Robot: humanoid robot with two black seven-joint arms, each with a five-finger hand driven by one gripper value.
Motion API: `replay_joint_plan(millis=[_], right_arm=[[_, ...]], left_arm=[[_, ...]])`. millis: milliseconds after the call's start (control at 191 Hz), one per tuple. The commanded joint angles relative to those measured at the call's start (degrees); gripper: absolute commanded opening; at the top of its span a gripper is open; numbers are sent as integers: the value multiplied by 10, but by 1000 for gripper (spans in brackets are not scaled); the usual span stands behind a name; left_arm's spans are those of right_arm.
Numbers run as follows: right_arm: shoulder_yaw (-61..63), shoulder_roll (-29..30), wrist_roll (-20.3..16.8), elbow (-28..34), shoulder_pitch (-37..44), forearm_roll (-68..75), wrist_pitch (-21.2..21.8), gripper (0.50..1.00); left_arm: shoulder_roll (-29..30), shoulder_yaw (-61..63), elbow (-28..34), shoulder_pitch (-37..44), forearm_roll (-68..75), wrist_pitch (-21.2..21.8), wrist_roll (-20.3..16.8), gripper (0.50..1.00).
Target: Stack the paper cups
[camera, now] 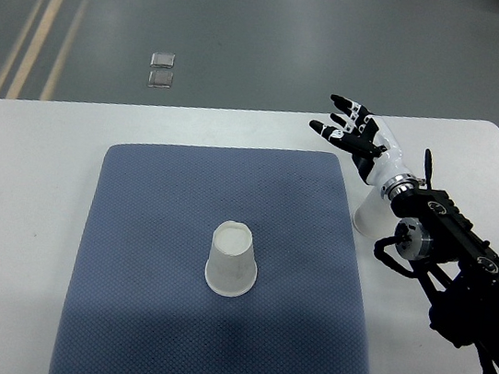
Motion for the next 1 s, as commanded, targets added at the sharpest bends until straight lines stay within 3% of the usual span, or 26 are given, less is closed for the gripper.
replay_joint_plan(millis=[0,994], right_arm=[[1,1,0,-3,0,1,-2,930],[5,1,8,-2,1,9,10,930]], left_arm=[[0,0,0,0,1,0,1,1000],[0,-1,0,2,1,0,0,1000]])
